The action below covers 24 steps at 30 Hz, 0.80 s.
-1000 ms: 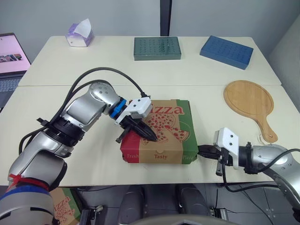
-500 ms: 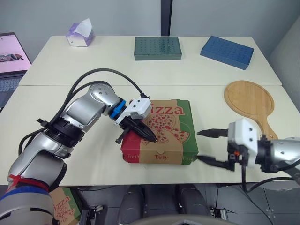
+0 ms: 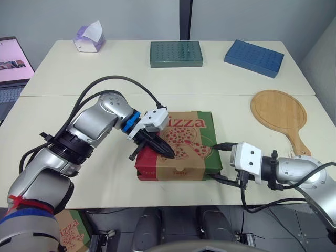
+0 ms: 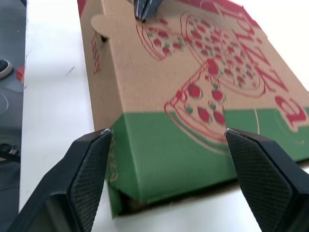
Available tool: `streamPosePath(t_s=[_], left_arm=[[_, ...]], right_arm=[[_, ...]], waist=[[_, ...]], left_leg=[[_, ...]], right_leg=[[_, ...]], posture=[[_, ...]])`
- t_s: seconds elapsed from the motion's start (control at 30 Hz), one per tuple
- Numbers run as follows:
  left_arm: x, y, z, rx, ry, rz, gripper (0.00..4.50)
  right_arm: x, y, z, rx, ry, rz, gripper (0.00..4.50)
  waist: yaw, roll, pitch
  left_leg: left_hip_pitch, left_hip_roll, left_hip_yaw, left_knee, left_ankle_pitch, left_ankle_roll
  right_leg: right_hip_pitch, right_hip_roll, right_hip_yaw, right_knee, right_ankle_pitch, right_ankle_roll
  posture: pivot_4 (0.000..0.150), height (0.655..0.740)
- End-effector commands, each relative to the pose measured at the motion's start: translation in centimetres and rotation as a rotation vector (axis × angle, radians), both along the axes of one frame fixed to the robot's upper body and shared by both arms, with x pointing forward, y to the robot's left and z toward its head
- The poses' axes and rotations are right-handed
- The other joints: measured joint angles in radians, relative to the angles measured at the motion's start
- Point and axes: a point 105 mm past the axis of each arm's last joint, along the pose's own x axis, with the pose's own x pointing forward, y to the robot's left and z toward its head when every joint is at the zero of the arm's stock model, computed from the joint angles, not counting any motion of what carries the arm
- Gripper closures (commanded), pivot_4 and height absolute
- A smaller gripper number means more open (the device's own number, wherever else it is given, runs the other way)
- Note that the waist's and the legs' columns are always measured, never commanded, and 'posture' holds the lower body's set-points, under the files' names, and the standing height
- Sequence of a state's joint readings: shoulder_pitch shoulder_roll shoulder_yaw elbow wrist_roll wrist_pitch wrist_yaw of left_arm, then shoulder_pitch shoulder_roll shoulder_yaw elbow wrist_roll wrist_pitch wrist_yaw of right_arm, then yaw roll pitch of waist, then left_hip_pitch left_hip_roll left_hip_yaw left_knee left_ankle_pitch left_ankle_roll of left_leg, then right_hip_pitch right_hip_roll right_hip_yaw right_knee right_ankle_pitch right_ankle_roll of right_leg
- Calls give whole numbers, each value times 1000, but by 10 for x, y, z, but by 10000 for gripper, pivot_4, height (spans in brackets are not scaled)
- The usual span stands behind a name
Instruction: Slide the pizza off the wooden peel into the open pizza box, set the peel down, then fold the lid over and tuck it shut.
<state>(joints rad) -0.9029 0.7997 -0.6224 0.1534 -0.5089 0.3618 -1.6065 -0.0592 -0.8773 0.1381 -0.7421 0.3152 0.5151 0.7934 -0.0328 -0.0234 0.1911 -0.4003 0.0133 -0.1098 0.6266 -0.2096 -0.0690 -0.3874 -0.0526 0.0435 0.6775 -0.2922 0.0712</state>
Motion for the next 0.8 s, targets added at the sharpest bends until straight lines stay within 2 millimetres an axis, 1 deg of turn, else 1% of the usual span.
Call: streamPosePath(t_s=[0.03, 0.37, 0.53, 0.7, 0.8], left_arm=[[-3, 0, 10, -9, -25, -25, 45000], [-3, 1, 14, -6, -28, -32, 45000], [-3, 0, 12, -1, -32, -36, 45000], [-5, 0, 2, 26, -45, -57, 45000], [-4, 0, -1, 38, -57, -60, 45000]], right_arm=[[8, 0, 20, 37, -98, -22, 4664], [12, -2, 27, 61, -116, -40, 4664], [7, -1, 19, 40, -87, -29, 4664], [6, -2, 10, 20, -75, -35, 4664], [6, -1, 6, 1, -88, -34, 4664]], waist=[[-1, 0, 0], [0, 0, 0], [0, 0, 0], [0, 0, 0], [0, 0, 0]], left_leg=[[0, 0, 0, 0, 0, 0], [0, 0, 0, 0, 0, 0], [0, 0, 0, 0, 0, 0], [0, 0, 0, 0, 0, 0], [0, 0, 0, 0, 0, 0]], right_leg=[[0, 0, 0, 0, 0, 0], [0, 0, 0, 0, 0, 0], [0, 0, 0, 0, 0, 0], [0, 0, 0, 0, 0, 0], [0, 0, 0, 0, 0, 0]], posture=[[1500, 7400], [1500, 7400], [1500, 7400], [1500, 7400], [1500, 7400]])
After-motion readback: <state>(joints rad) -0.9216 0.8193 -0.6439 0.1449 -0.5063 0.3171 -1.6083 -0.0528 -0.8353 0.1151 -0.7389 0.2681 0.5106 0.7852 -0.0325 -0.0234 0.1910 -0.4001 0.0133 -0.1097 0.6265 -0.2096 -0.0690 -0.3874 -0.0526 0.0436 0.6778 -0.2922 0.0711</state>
